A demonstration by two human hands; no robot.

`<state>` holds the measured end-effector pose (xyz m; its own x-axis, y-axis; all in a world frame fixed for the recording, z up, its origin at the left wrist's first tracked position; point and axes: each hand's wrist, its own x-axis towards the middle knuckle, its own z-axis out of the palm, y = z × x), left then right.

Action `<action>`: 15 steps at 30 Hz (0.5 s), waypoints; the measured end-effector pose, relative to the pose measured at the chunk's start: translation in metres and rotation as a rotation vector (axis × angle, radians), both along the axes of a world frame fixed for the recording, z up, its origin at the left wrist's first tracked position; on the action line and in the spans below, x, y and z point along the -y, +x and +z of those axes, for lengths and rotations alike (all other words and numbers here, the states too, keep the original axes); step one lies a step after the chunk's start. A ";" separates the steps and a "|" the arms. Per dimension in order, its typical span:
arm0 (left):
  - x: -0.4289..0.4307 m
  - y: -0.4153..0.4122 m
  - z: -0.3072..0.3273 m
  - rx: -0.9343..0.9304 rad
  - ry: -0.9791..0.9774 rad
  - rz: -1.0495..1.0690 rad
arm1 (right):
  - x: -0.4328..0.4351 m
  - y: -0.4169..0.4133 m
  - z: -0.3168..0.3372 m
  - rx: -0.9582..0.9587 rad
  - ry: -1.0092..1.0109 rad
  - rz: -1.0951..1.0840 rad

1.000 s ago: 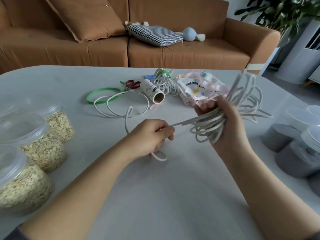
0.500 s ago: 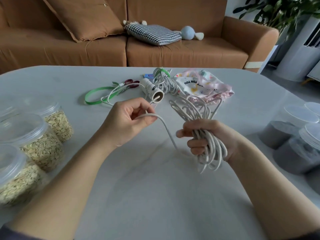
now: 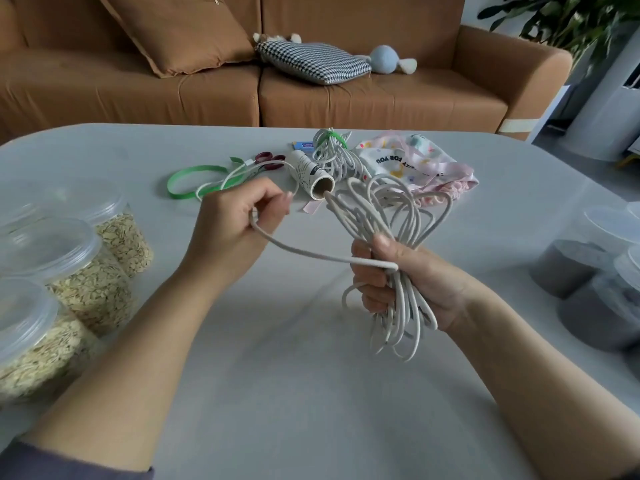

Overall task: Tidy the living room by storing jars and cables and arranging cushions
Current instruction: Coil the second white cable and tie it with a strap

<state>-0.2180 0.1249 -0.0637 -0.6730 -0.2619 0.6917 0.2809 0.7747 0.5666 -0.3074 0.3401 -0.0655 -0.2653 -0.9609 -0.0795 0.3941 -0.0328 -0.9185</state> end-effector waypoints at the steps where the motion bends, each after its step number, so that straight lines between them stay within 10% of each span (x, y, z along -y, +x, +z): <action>1: 0.002 0.000 -0.001 -0.010 0.024 0.043 | 0.000 -0.001 -0.001 0.021 -0.040 0.016; 15: -0.003 -0.006 -0.006 0.045 0.155 0.290 | -0.001 0.006 0.002 -0.555 0.021 -0.396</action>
